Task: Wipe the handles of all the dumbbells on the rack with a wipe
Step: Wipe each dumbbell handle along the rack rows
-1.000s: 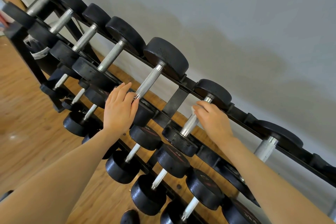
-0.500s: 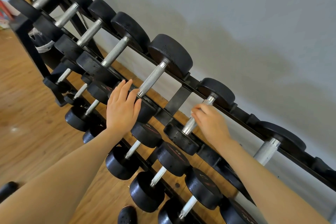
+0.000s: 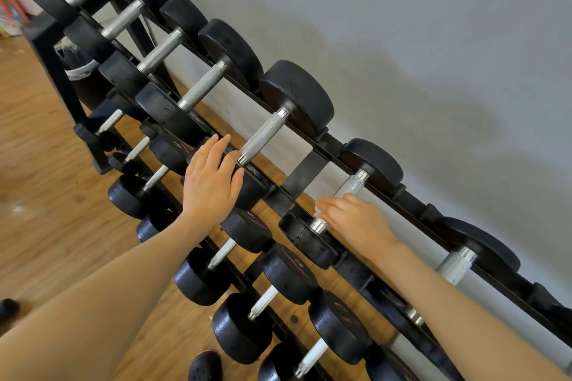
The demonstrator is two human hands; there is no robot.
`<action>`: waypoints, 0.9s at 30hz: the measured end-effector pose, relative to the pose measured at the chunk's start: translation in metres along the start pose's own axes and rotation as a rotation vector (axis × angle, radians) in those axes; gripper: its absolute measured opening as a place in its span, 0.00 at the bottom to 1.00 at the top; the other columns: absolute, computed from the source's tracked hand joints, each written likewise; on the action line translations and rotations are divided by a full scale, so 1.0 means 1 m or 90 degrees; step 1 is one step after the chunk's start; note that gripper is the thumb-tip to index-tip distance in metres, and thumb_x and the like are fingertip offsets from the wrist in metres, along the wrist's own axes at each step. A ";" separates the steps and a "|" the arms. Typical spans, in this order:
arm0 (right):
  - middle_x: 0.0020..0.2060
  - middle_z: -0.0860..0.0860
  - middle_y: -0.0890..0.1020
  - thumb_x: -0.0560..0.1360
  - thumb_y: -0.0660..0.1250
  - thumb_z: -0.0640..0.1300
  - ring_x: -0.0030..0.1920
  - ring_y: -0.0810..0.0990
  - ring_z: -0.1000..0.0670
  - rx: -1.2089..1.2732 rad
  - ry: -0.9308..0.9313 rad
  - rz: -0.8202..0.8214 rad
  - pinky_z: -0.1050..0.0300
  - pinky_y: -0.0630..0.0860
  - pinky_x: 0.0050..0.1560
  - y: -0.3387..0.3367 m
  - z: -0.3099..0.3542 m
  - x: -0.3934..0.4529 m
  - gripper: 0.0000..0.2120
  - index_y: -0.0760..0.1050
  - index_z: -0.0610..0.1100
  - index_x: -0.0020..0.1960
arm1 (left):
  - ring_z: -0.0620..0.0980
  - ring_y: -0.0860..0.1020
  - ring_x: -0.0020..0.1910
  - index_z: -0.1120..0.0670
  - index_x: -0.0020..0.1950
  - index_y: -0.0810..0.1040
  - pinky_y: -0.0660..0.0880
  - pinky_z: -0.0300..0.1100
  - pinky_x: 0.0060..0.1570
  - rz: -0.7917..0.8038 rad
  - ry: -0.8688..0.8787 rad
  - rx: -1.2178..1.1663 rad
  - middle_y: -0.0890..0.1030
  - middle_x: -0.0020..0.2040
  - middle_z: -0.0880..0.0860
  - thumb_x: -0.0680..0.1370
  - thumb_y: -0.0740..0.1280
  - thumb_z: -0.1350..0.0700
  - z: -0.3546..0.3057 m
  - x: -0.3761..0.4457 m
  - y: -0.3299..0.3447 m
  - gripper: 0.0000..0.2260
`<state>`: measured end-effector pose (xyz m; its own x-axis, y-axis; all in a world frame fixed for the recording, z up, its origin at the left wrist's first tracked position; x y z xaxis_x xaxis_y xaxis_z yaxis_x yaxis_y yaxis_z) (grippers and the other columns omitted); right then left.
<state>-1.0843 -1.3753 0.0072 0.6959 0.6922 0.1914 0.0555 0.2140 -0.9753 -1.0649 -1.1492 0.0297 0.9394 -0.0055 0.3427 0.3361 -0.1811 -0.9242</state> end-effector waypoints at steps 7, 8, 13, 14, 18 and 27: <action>0.55 0.45 0.82 0.61 0.80 0.34 0.52 0.82 0.46 0.012 -0.014 0.036 0.56 0.81 0.43 0.017 0.017 -0.007 0.27 0.79 0.40 0.59 | 0.60 0.63 0.74 0.57 0.65 0.76 0.58 0.55 0.72 -0.008 0.003 -0.007 0.71 0.72 0.59 0.82 0.53 0.47 0.000 0.000 -0.001 0.21; 0.54 0.45 0.83 0.61 0.80 0.34 0.51 0.83 0.46 0.010 -0.018 0.029 0.56 0.81 0.43 0.016 0.017 -0.007 0.26 0.79 0.39 0.58 | 0.60 0.63 0.74 0.57 0.65 0.76 0.58 0.55 0.72 -0.010 0.004 -0.007 0.71 0.72 0.59 0.82 0.53 0.47 0.000 0.000 -0.001 0.21; 0.53 0.43 0.83 0.67 0.77 0.36 0.48 0.83 0.44 0.029 0.045 -0.053 0.53 0.83 0.41 0.000 -0.004 -0.003 0.17 0.80 0.38 0.56 | 0.60 0.64 0.74 0.57 0.64 0.76 0.61 0.58 0.71 -0.023 0.011 -0.021 0.72 0.71 0.59 0.82 0.53 0.48 -0.001 -0.001 -0.003 0.20; 0.53 0.43 0.83 0.69 0.76 0.37 0.47 0.83 0.44 0.028 0.033 -0.058 0.54 0.82 0.41 0.002 -0.001 -0.003 0.16 0.81 0.38 0.55 | 0.60 0.64 0.74 0.57 0.64 0.76 0.61 0.58 0.71 -0.021 0.011 -0.020 0.72 0.71 0.59 0.82 0.53 0.48 -0.001 -0.001 -0.002 0.20; 0.54 0.45 0.83 0.66 0.78 0.37 0.48 0.83 0.46 0.023 -0.025 -0.025 0.56 0.81 0.42 0.010 0.010 -0.006 0.20 0.80 0.39 0.56 | 0.59 0.63 0.75 0.57 0.65 0.76 0.58 0.56 0.72 -0.016 0.011 -0.013 0.71 0.72 0.58 0.82 0.53 0.48 0.000 -0.001 -0.001 0.20; 0.42 0.56 0.77 0.78 0.63 0.55 0.41 0.78 0.56 0.335 0.343 -0.101 0.65 0.76 0.36 0.008 -0.025 -0.027 0.09 0.70 0.54 0.56 | 0.60 0.63 0.74 0.58 0.64 0.76 0.59 0.58 0.72 -0.024 0.011 -0.016 0.71 0.71 0.59 0.82 0.61 0.53 -0.002 -0.001 -0.004 0.13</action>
<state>-1.0848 -1.4090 -0.0086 0.9682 0.2231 0.1130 -0.0700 0.6754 -0.7341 -1.0675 -1.1504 0.0333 0.9250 -0.0158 0.3797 0.3686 -0.2059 -0.9065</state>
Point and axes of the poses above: each hand's wrist, its own x-axis towards the middle knuckle, its own y-axis out of the palm, z = x × y, the point moved 10 cm from there along x, towards the middle knuckle
